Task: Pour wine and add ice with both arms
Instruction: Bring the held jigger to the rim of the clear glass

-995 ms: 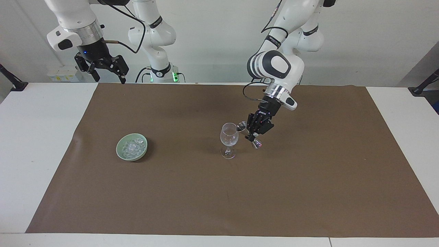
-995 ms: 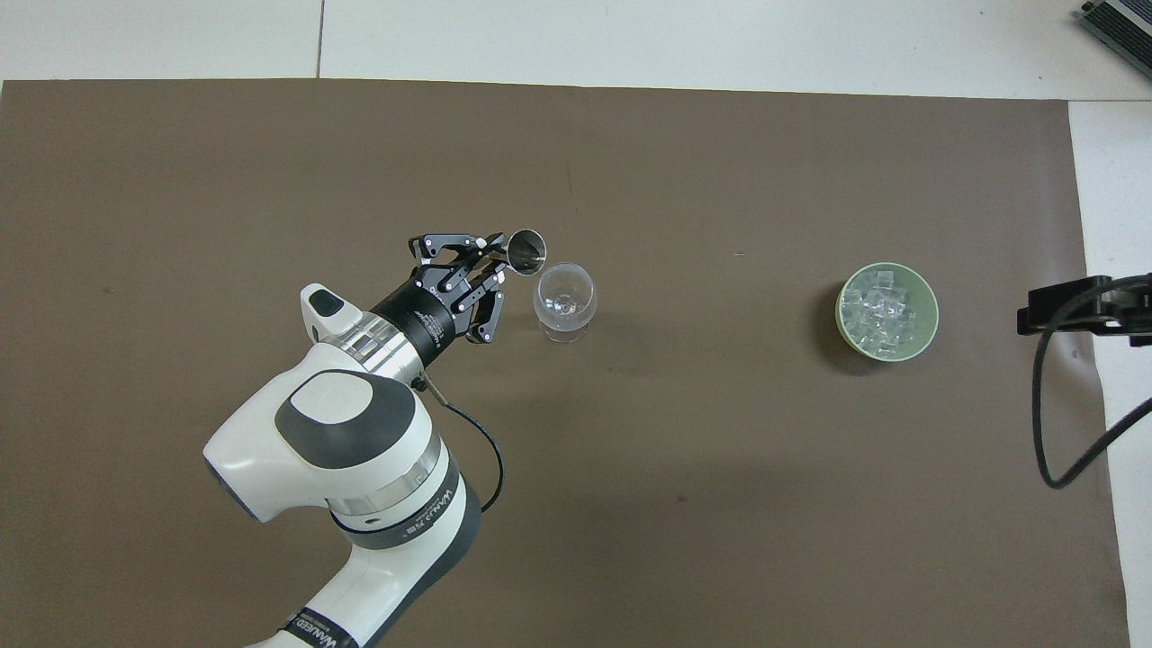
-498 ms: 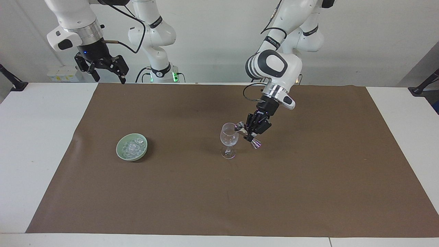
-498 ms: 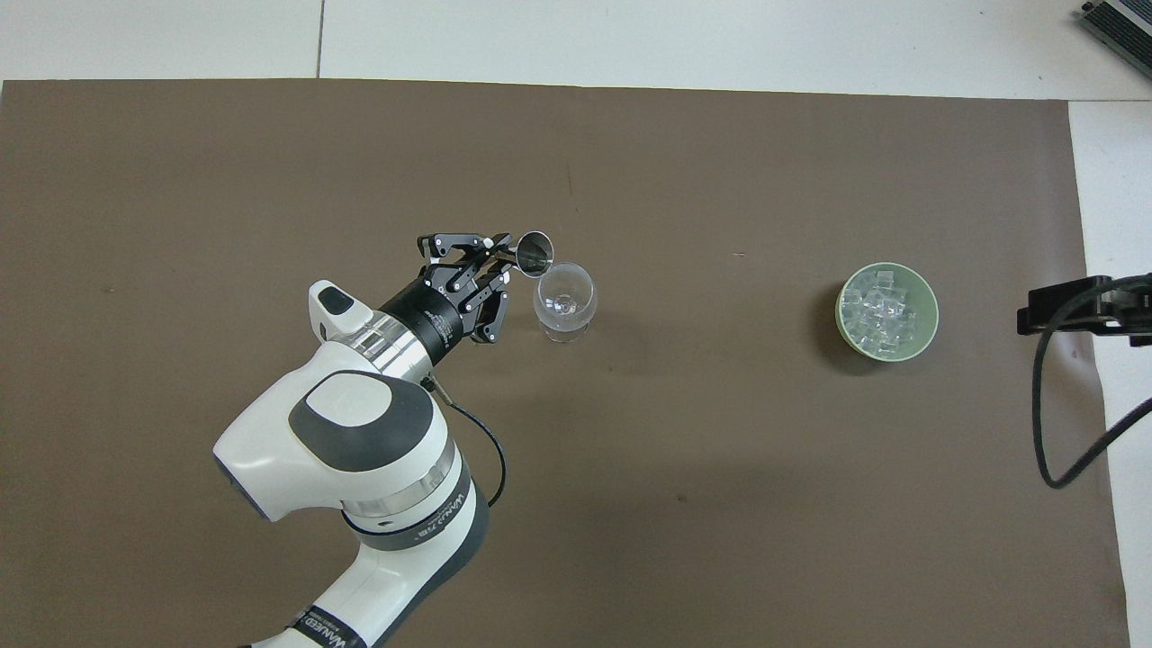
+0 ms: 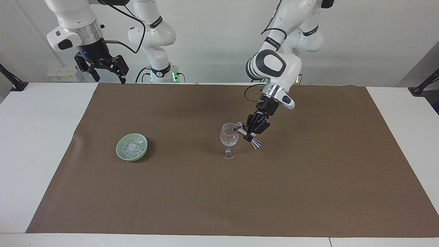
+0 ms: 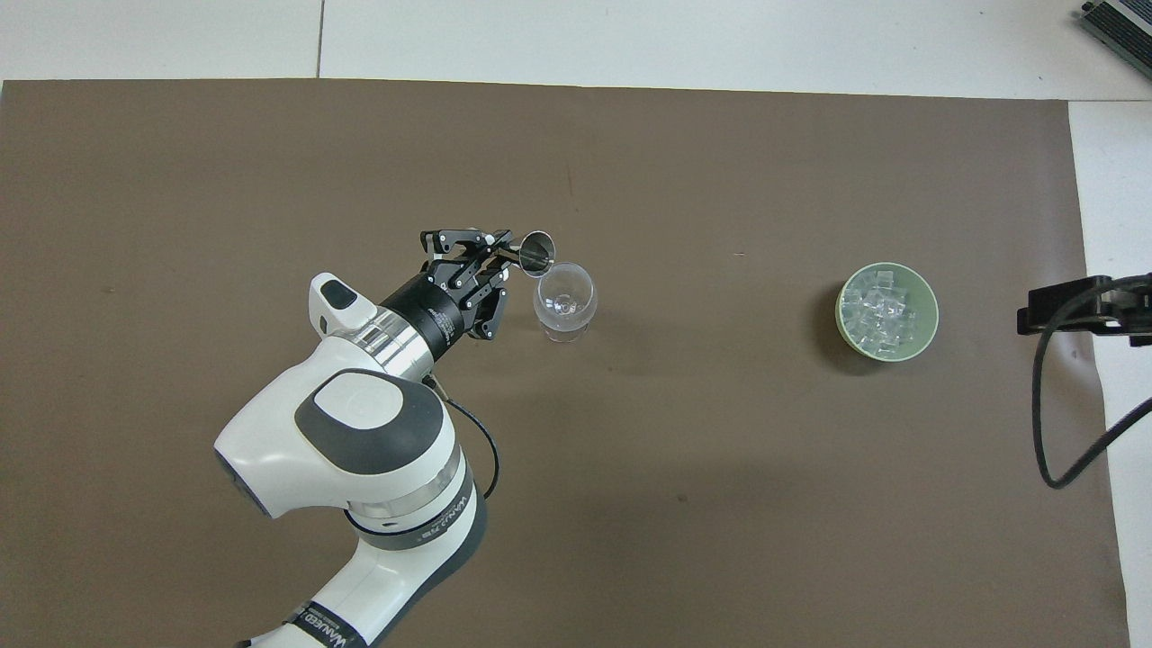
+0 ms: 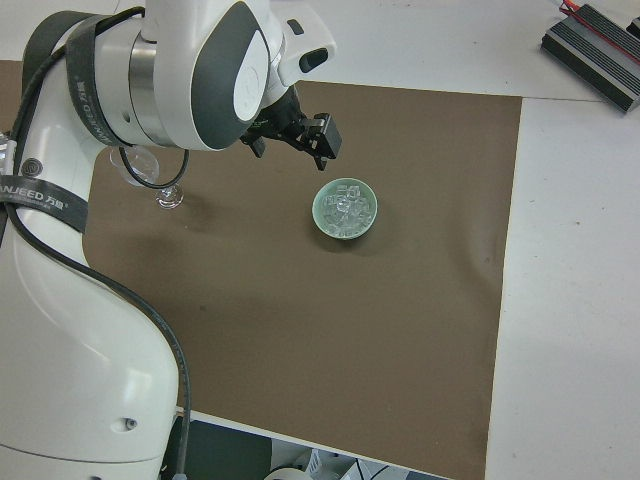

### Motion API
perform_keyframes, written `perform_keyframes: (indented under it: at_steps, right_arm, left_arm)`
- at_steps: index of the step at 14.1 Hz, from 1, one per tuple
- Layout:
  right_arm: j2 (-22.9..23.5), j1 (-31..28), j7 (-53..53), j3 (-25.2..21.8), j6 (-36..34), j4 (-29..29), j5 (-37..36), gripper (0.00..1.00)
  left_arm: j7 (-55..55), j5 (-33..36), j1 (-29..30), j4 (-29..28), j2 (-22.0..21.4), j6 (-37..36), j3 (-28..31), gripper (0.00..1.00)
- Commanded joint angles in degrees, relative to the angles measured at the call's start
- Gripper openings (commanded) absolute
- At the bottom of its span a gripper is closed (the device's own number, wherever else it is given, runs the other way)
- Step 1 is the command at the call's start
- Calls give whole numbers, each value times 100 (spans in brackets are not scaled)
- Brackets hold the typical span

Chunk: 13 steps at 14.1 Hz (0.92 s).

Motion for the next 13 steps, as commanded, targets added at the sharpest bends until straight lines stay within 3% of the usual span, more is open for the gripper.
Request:
perform_keyframes:
  at_steps: [1, 13]
  right_arm:
    - [-125, -22, 19, 19, 67, -156, 81, 100]
    - [-133, -22, 19, 19, 67, -156, 81, 100]
  left_arm:
    - [154, 82, -170, 118, 63, 217, 59, 0]
    - [804, 82, -188, 39, 63, 252, 50, 0]
